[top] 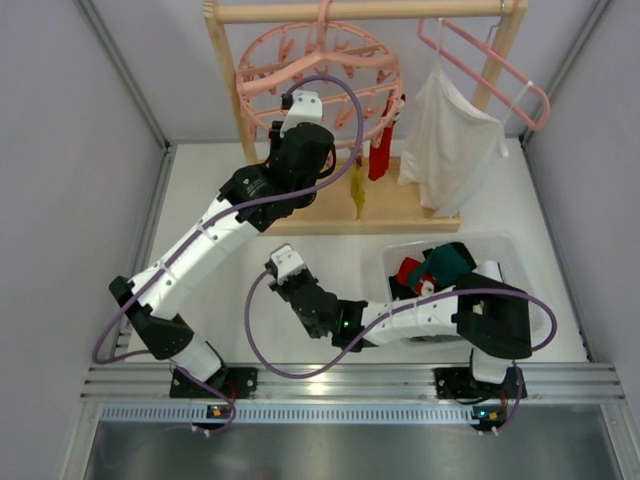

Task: Remove the socks clipped to the hanger

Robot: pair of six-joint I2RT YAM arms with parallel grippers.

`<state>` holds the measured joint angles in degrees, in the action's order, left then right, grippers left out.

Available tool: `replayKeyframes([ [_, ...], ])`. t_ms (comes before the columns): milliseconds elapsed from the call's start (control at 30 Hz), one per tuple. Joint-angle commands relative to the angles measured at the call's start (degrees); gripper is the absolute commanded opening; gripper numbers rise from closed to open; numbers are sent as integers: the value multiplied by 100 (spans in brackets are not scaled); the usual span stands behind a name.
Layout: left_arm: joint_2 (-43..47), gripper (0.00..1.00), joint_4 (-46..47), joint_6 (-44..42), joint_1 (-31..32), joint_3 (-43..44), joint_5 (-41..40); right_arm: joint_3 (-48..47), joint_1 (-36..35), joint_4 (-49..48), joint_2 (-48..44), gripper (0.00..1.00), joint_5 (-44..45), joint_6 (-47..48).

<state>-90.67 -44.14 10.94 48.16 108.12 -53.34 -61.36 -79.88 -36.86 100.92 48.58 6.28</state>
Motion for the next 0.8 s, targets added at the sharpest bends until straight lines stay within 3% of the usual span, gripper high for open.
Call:
replayKeyframes([
  [0, 67, 10, 81, 57, -79, 149, 122, 693, -160, -479, -538, 0, -41, -180],
  [67, 189, 14, 72, 127, -96, 78, 245, 1011, -204, -498, -1003, 0, -85, -241],
  [200, 462, 25, 90, 312, -123, -219, 473, 1618, -283, 607, -2197, 0, -331, -872],
  [333, 883, 42, 107, 523, -184, -545, 693, 1671, -169, 3344, -3611, 0, -183, -1857],
  [400, 1016, 53, 116, 611, -193, -642, 816, 1715, -72, 4095, -3991, 0, -112, -2200],
  [433, 1138, 67, 116, 663, -193, -764, 938, 1707, -2, 4787, -4332, 0, -77, -2332],
  [500, 1288, 77, 116, 699, -193, -897, 1132, 1637, 95, 5423, -4607, 0, -85, -2649],
  [533, 1367, 96, 116, 708, -193, -1037, 1272, 1602, 226, 5809, -4817, 0, -94, -2754],
  [667, 2086, 98, 134, 822, -193, -1652, 1914, 1496, 639, 7487, -5179, 0, -252, -3413],
  [767, 2710, 98, 134, 901, -193, -2241, 1976, 1513, 912, 7956, -5407, 0, -235, -3755],
])
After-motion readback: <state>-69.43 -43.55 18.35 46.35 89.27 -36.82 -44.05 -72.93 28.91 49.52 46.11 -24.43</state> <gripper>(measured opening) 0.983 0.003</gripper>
